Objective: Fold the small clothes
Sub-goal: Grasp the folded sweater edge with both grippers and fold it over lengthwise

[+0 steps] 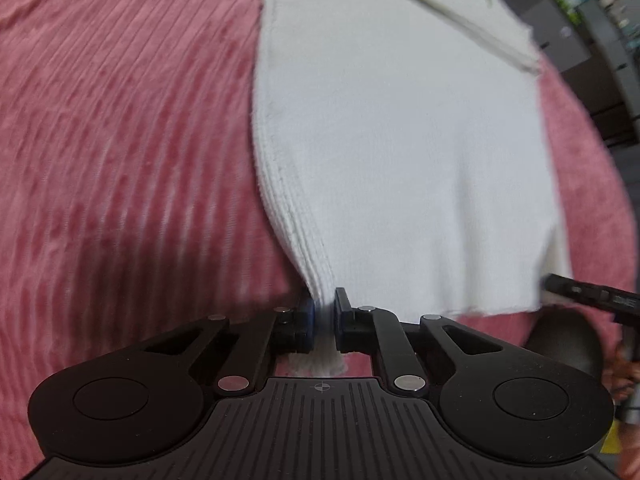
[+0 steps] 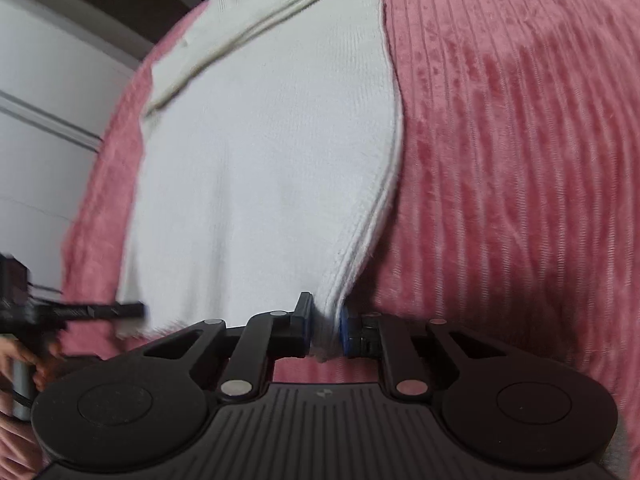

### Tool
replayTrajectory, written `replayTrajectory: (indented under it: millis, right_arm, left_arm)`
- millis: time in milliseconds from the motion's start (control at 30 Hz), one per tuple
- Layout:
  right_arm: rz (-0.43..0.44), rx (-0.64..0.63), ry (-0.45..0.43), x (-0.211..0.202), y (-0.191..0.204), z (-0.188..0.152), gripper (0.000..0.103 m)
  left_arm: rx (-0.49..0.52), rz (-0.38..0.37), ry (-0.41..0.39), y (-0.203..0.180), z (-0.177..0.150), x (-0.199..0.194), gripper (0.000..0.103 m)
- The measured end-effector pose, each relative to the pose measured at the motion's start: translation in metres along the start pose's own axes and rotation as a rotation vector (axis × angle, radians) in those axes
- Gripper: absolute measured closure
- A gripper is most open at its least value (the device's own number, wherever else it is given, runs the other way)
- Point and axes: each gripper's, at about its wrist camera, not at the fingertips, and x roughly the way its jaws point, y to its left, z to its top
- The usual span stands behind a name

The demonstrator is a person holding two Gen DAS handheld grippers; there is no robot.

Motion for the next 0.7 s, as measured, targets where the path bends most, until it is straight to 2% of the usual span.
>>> replayTrajectory:
  millis: [133,300,367,433,500,633,700]
  right_arm:
    - [0.133,0.112,-0.041,-0.004,-0.005,0.017,0.091]
    - [0.196,0.189,-0.149,-0.007,-0.007,0.053,0.091]
    - [0.202,0.223,-0.203,-0.008,-0.009,0.071,0.091]
    - [0.175,0.231,-0.273,-0.009,-0.01,0.089,0.092]
    - [0.113,0.199,-0.344,-0.011,-0.011,0.105,0.092]
    - [-0.071,0.025,-0.466,-0.013,0.0,0.123,0.091]
    - [-0.124,-0.044,-0.467,-0.007,0.005,0.127,0.09]
  left_arm:
    - [-0.077,-0.149,-0.075,0.004,0.018,-0.024,0.092]
    - [-0.175,-0.225,-0.212,0.014,0.059,-0.046,0.092]
    - [-0.224,-0.221,-0.255,0.017,0.08,-0.049,0.092]
    - [-0.256,-0.187,-0.287,0.021,0.099,-0.047,0.092]
    - [-0.278,-0.161,-0.315,0.025,0.114,-0.043,0.092]
    - [-0.301,-0.124,-0.364,0.029,0.136,-0.031,0.09]
    - [-0.287,-0.056,-0.38,0.028,0.14,-0.024,0.089]
